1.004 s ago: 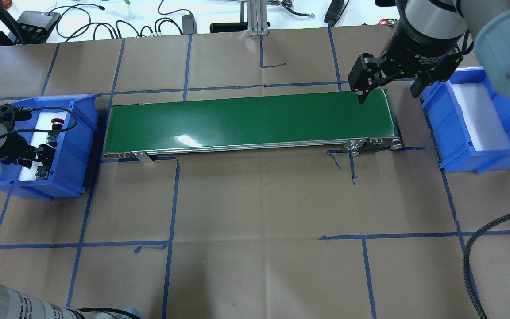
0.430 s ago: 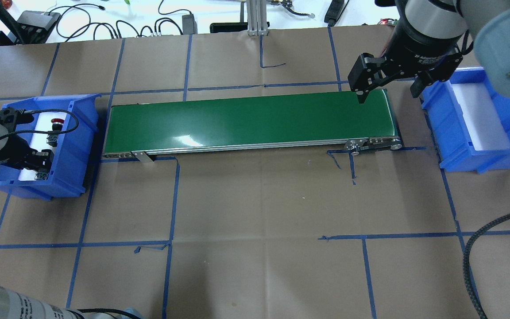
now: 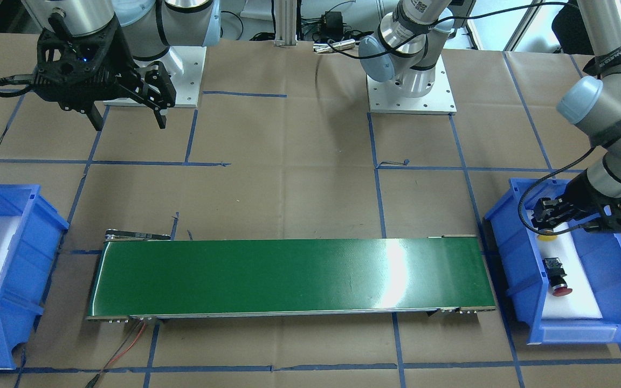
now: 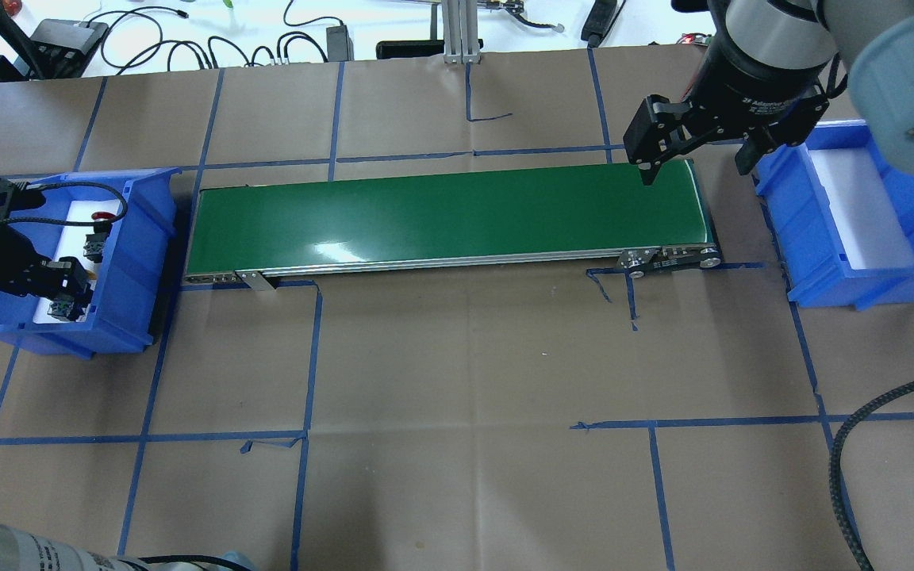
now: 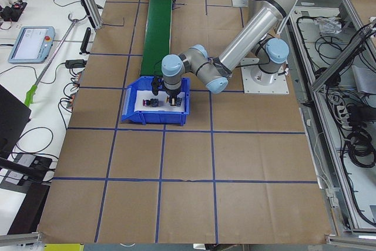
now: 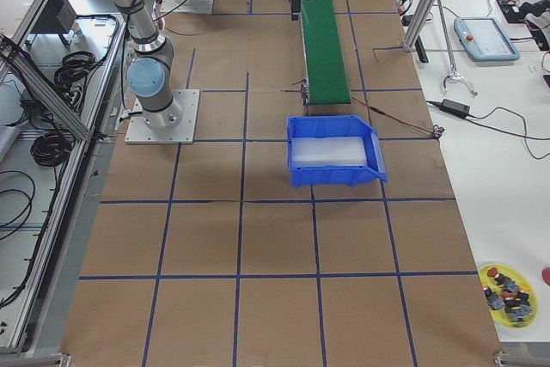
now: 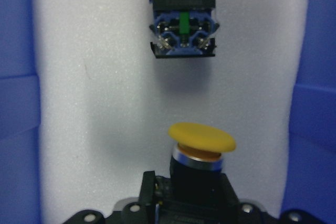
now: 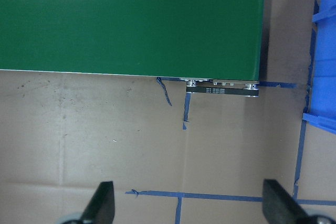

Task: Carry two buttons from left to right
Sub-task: 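Lower the left gripper and grasp the yellow-capped button, then lift the yellow button and place it on the green conveyor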

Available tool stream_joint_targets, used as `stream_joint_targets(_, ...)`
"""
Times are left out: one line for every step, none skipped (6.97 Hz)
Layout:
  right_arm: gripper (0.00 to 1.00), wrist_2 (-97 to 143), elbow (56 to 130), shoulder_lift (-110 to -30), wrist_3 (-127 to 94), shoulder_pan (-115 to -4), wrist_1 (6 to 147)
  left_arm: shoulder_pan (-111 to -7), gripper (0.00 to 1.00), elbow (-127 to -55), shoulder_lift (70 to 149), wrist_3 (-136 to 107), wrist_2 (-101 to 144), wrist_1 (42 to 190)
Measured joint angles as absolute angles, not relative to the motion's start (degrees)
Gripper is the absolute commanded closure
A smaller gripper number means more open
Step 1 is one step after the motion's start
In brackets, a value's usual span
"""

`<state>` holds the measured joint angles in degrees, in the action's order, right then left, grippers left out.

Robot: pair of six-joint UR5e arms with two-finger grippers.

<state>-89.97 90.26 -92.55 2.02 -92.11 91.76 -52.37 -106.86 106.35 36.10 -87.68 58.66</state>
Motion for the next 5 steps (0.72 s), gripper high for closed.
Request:
stream_joint_targets(0.00, -90.0, 90.3, -92.6, 2.0, -92.1, 91.8, -52.4, 0.98, -102.8, 105.2, 36.1, -87.9, 64.5)
stream_joint_targets(0.00, -90.0, 90.3, -92.5, 2.0, -92.1, 91.8, -52.5, 0.98, -97.7, 104.3, 36.0, -88.2, 71.2)
stream_joint_targets(0.00, -90.0, 90.3, -92.6, 2.0, -92.1, 91.7, -52.7, 0.98, -92.7, 103.7, 35.6, -88.4, 76.9)
stream_joint_targets(0.00, -90.0, 90.3, -92.5, 2.0, -92.1, 91.7, -53.6, 0.99, -89.3, 103.2, 33.7, -88.5, 80.2)
stream_joint_targets(0.00, -90.0, 90.3, -92.5, 2.0, -92.1, 91.7, -56.2, 0.99, -87.7, 102.7, 29.7, -88.5, 81.5)
